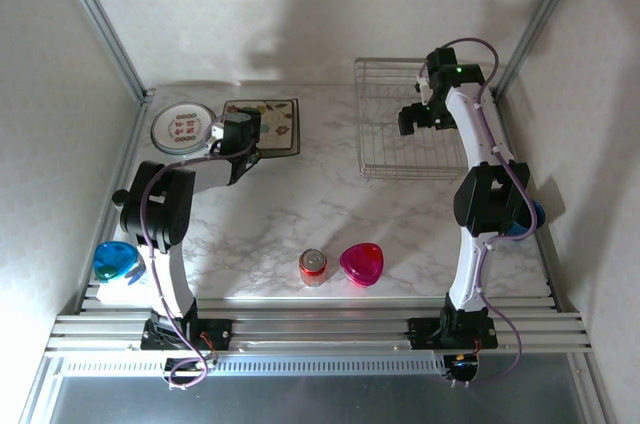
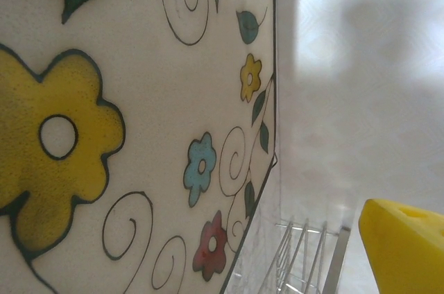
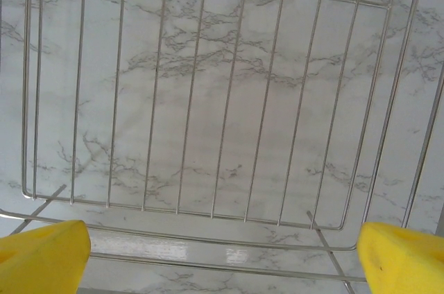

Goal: Unload the plates from the dish rack

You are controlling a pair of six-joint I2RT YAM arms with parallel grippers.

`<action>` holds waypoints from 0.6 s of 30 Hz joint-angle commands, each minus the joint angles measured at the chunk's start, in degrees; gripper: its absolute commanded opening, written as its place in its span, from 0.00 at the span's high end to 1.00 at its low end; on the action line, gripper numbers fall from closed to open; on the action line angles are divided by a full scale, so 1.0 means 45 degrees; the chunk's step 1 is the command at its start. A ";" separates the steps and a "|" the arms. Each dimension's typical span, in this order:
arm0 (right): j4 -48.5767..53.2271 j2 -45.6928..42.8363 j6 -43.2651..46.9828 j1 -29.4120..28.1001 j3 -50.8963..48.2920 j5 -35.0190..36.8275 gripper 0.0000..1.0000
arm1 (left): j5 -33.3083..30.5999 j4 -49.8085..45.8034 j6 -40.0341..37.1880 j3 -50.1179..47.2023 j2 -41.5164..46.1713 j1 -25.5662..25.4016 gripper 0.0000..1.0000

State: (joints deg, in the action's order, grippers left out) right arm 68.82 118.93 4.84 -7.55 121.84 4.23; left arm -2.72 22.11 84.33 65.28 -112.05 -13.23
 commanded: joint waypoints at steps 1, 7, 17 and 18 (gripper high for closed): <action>-0.0133 0.0074 -0.0234 -0.0123 -0.0063 -0.0271 0.01 | 0.0536 -0.0095 -0.0439 0.0744 0.0531 0.0080 0.00; -0.0303 0.0054 -0.0334 -0.0183 -0.0142 -0.0380 0.01 | 0.0938 -0.1204 -0.0782 0.1137 0.0504 0.0110 0.00; -0.0357 0.0257 -0.0370 -0.0248 0.0125 -0.0529 0.01 | 0.1488 -0.2433 -0.1305 0.1371 0.0481 0.0168 0.00; -0.0350 0.0266 -0.0373 -0.0247 0.0167 -0.0499 0.01 | 0.1539 -0.2562 -0.1315 0.1368 0.0476 0.0176 0.01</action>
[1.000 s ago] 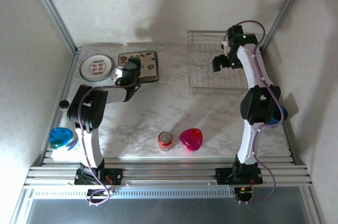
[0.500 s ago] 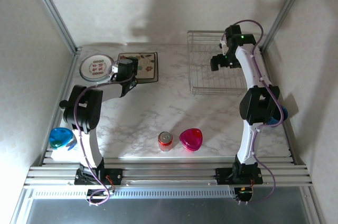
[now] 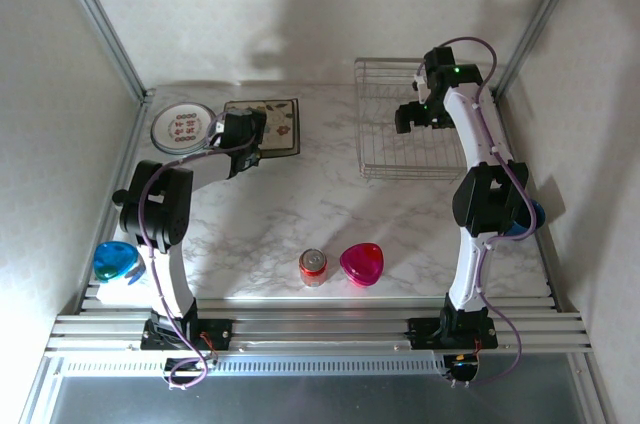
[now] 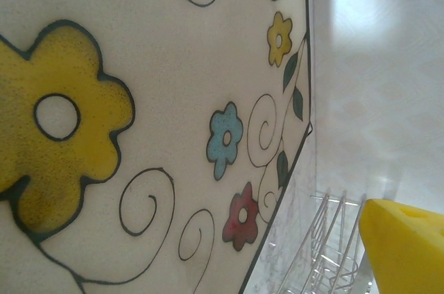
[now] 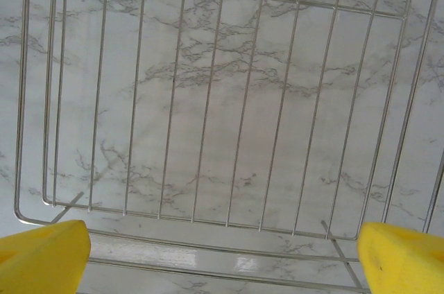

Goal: Unload the plates from the dish rack

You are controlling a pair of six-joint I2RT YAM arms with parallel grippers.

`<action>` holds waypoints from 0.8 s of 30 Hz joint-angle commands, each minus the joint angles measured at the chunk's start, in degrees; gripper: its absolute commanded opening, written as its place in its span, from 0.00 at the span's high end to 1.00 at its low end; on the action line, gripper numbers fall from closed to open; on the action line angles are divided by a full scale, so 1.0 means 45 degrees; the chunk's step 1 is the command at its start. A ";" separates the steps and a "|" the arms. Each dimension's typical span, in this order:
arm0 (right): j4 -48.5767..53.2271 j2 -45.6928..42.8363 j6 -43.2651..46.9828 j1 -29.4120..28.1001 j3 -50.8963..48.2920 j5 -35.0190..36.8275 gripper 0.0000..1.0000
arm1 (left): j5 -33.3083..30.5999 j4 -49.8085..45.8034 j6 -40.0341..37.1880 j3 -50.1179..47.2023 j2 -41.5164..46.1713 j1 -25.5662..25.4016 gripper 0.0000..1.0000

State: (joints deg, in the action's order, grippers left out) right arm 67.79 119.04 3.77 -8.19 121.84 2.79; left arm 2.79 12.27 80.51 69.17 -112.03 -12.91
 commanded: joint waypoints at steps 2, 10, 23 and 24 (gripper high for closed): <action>-0.0138 0.0245 -0.0115 -0.0118 0.0209 -0.0228 0.01 | 0.0376 -0.0646 -0.0461 0.0506 0.0442 0.0095 0.01; -0.0203 0.0439 -0.0038 -0.0131 0.0432 -0.0377 0.01 | 0.0948 -0.1092 -0.0314 0.0539 0.0369 0.0088 0.01; -0.0277 0.0694 -0.0017 -0.0127 0.0600 -0.0552 0.01 | 0.1732 -0.1990 -0.0558 0.0877 0.0256 0.0139 0.01; -0.0279 0.0706 -0.0018 -0.0126 0.0600 -0.0587 0.01 | 0.1725 -0.2043 -0.0576 0.0856 0.0302 0.0152 0.00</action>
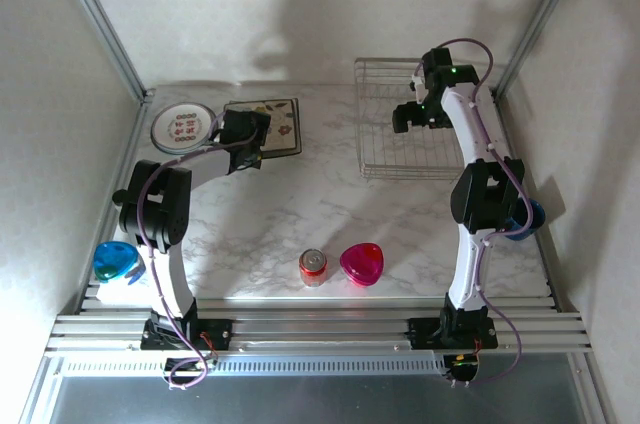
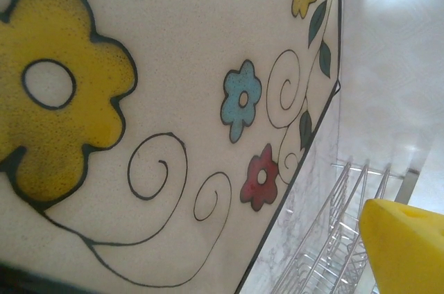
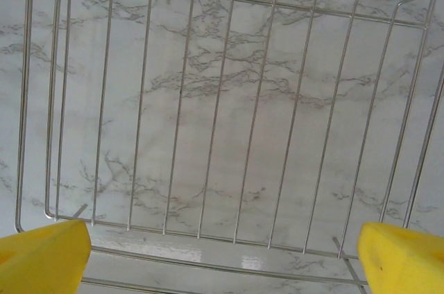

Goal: Unload the plates from the dish rack

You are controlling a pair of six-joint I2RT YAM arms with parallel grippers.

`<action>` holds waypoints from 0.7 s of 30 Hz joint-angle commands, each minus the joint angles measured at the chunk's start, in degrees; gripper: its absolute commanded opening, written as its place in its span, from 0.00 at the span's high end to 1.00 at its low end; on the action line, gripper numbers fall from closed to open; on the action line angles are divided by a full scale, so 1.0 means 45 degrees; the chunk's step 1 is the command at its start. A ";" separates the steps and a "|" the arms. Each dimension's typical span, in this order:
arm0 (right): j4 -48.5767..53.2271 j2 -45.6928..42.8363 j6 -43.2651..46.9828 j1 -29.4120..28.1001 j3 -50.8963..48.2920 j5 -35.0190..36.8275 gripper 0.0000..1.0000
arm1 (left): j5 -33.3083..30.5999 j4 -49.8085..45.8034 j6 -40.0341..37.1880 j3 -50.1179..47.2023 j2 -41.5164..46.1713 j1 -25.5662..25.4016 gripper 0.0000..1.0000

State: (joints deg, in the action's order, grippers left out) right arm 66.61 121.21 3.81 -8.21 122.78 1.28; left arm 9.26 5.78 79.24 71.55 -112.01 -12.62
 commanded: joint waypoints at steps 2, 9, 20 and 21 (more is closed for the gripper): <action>-0.0056 0.0251 -0.0027 -0.0107 0.0391 -0.0268 0.01 | 0.0287 -0.0701 -0.0325 0.0269 0.0424 0.0135 0.00; -0.0010 0.0341 -0.0008 -0.0099 0.0641 -0.0308 0.01 | 0.0441 -0.0798 -0.0422 0.0291 0.0686 0.0266 0.00; -0.0007 0.0157 0.0012 -0.0101 0.0480 -0.0284 0.01 | 0.0666 -0.0826 -0.0441 -0.0110 0.1049 0.0265 0.00; -0.0016 0.0121 0.0012 -0.0110 0.0452 -0.0284 0.01 | 0.0658 -0.0773 -0.0415 -0.0253 0.1116 0.0258 0.01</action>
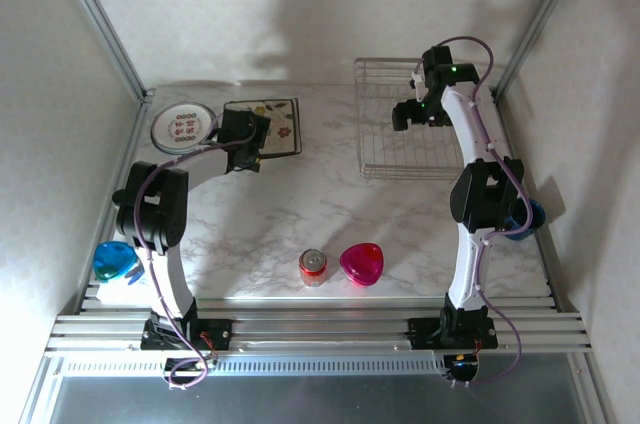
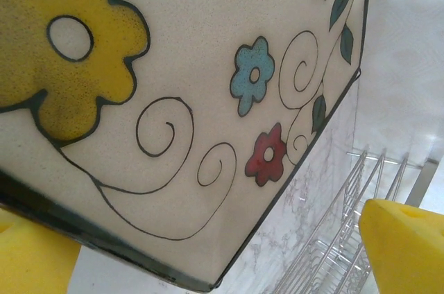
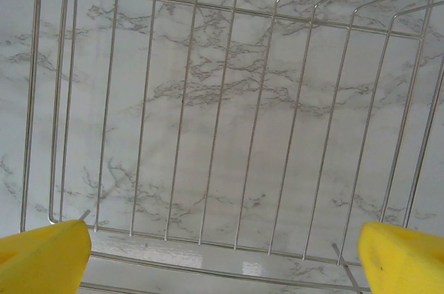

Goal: Unload the plates from the dish rack

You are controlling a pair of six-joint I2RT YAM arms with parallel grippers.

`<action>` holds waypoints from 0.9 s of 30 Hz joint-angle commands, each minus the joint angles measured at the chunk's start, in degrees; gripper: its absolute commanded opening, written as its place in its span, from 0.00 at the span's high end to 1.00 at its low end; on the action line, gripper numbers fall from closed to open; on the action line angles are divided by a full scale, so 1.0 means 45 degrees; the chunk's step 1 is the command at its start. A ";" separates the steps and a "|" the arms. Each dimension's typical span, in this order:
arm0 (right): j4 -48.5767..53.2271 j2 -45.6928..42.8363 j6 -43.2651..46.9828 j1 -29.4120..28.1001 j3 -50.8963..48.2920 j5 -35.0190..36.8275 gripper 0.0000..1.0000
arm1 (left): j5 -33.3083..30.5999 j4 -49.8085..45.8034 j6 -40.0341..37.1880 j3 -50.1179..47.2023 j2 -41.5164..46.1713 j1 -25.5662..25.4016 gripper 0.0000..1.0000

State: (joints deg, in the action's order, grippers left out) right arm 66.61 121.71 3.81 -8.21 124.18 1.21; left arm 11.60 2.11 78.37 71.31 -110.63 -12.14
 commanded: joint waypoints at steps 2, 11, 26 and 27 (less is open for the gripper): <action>-0.0035 -0.0054 0.0012 -0.0109 0.0082 -0.0270 0.01 | 0.0163 0.0173 -0.0143 -0.0476 0.0964 0.0140 0.00; -0.0039 -0.0319 -0.0017 -0.0101 0.0041 -0.0293 0.01 | -0.0177 -0.0463 -0.0809 -0.0622 0.1694 -0.0217 0.00; 0.0328 -0.1940 0.0108 0.0071 -0.1370 0.0008 0.01 | -0.4604 -0.8482 -1.3675 0.5061 0.2061 -0.0926 0.00; 0.0515 -0.2000 0.0109 0.0066 -0.1365 0.0142 0.01 | -0.4595 -0.9225 -1.4383 0.5690 0.1705 -0.0863 0.01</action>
State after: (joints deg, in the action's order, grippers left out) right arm 66.50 115.42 3.86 -8.12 118.45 1.34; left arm -3.05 -24.64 31.24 90.45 -100.29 -16.95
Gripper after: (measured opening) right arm 0.990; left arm 0.995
